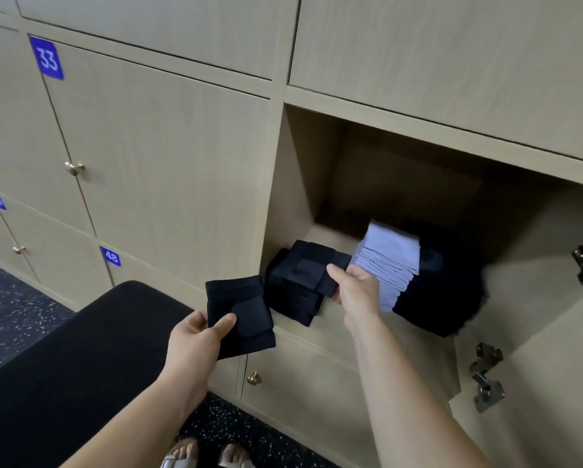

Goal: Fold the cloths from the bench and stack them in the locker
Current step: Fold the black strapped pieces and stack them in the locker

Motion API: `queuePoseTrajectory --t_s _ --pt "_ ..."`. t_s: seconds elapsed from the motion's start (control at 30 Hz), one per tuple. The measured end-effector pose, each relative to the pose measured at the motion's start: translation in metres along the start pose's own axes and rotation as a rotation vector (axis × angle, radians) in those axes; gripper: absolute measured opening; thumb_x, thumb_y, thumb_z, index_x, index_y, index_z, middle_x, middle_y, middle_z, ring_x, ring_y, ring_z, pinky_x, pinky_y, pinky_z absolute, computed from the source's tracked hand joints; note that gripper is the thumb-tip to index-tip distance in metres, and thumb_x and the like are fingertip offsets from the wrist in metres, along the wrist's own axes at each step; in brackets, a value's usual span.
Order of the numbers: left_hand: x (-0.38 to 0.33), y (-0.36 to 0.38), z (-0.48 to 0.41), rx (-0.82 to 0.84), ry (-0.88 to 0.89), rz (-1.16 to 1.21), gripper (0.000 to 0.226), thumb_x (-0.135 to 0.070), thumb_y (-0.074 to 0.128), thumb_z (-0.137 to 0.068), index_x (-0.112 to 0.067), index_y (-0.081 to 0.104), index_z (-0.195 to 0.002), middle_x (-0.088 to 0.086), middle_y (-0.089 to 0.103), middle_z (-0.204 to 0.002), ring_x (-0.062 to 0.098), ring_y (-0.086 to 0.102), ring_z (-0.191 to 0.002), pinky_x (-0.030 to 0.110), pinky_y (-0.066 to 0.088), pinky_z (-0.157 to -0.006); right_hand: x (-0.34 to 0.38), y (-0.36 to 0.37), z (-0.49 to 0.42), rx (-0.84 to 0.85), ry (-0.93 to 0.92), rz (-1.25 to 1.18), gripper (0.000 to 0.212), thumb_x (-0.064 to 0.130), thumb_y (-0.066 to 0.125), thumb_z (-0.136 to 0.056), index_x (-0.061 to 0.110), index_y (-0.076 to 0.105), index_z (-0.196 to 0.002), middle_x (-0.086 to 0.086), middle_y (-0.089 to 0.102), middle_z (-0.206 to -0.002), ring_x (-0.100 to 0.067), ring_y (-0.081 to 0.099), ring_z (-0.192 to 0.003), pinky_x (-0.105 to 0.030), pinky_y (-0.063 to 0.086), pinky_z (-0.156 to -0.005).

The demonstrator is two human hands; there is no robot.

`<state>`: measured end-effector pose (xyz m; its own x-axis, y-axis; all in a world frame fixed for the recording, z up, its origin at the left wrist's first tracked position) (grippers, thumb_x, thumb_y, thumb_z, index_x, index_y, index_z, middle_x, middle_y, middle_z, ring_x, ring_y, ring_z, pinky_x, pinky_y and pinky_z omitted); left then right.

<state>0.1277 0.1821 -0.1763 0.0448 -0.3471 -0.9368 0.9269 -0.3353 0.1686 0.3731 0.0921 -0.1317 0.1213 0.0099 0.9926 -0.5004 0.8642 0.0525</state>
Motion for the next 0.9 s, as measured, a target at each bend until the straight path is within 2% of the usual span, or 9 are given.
queuePoseTrajectory --t_s 0.17,0.3,0.4,0.47,0.53,0.67,0.73,0.9 --pt "0.009 0.002 -0.016 0.023 -0.007 -0.023 0.007 -0.011 0.066 -0.090 -0.010 0.071 -0.097 0.006 0.076 -0.088 0.026 0.072 -0.089 0.043 0.054 -0.088 -0.010 0.010 -0.035 -0.005 0.024 0.076 0.014 0.007 0.065 -0.088 0.012 0.061 -0.076 -0.004 0.060 -0.073 -0.013 0.053 -0.059 -0.015 0.040 -0.041" --pt "0.016 0.004 -0.021 0.041 -0.021 -0.017 0.008 -0.008 0.066 -0.090 -0.007 0.070 -0.097 0.007 0.076 -0.087 0.025 0.073 -0.085 0.036 0.054 -0.079 -0.015 0.019 -0.049 -0.010 0.024 0.113 0.006 0.007 0.065 -0.088 0.011 0.065 -0.084 -0.003 0.064 -0.076 -0.011 0.055 -0.060 -0.014 0.040 -0.042" --pt "0.022 0.004 -0.025 0.046 -0.032 -0.021 0.008 -0.007 0.066 -0.090 -0.005 0.069 -0.097 0.008 0.076 -0.086 0.025 0.073 -0.083 0.033 0.053 -0.074 -0.019 0.024 -0.056 -0.018 -0.001 0.131 0.003 0.006 0.066 -0.088 0.009 0.067 -0.087 -0.008 0.069 -0.084 -0.020 0.065 -0.072 -0.026 0.054 -0.062" --pt "0.025 0.004 -0.027 0.052 -0.039 -0.022 0.009 -0.008 0.066 -0.090 -0.005 0.069 -0.098 0.008 0.076 -0.087 0.024 0.074 -0.081 0.032 0.053 -0.072 -0.023 0.025 -0.062 -0.037 -0.033 0.226 0.002 0.011 0.068 -0.087 0.013 0.067 -0.087 -0.005 0.073 -0.086 -0.023 0.069 -0.081 -0.038 0.058 -0.077" --pt "0.027 0.004 -0.027 0.060 -0.046 -0.020 0.009 -0.008 0.066 -0.090 -0.005 0.069 -0.098 0.009 0.076 -0.088 0.025 0.074 -0.081 0.033 0.054 -0.073 -0.026 0.025 -0.068 -0.074 -0.069 0.375 0.004 0.022 0.070 -0.085 0.020 0.066 -0.084 0.001 0.073 -0.083 -0.022 0.069 -0.080 -0.044 0.057 -0.081" --pt "0.029 0.003 -0.028 0.060 -0.050 -0.014 0.009 -0.008 0.066 -0.090 -0.004 0.069 -0.098 0.010 0.076 -0.088 0.027 0.074 -0.082 0.035 0.054 -0.073 -0.021 0.022 -0.066 -0.193 -0.136 0.712 0.015 0.037 0.068 -0.083 0.024 0.064 -0.088 0.007 0.069 -0.083 -0.017 0.065 -0.078 -0.033 0.050 -0.070" --pt "0.028 0.002 -0.027 0.059 -0.047 -0.008 0.010 -0.007 0.066 -0.090 -0.003 0.069 -0.098 0.011 0.076 -0.088 0.027 0.074 -0.081 0.034 0.054 -0.072 -0.019 0.021 -0.064 -0.241 -0.162 0.766 0.017 0.039 0.068 -0.083 0.025 0.065 -0.093 0.006 0.068 -0.090 -0.018 0.063 -0.083 -0.030 0.046 -0.067" --pt "0.022 0.000 -0.023 0.055 -0.041 0.006 0.010 -0.008 0.066 -0.090 -0.004 0.069 -0.098 0.011 0.076 -0.089 0.029 0.073 -0.085 0.033 0.053 -0.070 -0.022 0.014 -0.062 -0.249 -0.165 0.775 0.042 0.035 0.064 -0.088 0.025 0.058 -0.128 0.003 0.060 -0.119 -0.020 0.057 -0.109 -0.030 0.041 -0.077"
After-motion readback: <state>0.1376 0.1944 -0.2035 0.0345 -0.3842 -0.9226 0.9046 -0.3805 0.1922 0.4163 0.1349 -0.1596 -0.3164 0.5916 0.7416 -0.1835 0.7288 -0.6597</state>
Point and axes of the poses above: each hand's wrist, its own z-axis away from the middle knuckle, its own y-axis out of the palm, x = y × z, the point moved 6 cm from there along -z, towards the middle knuckle
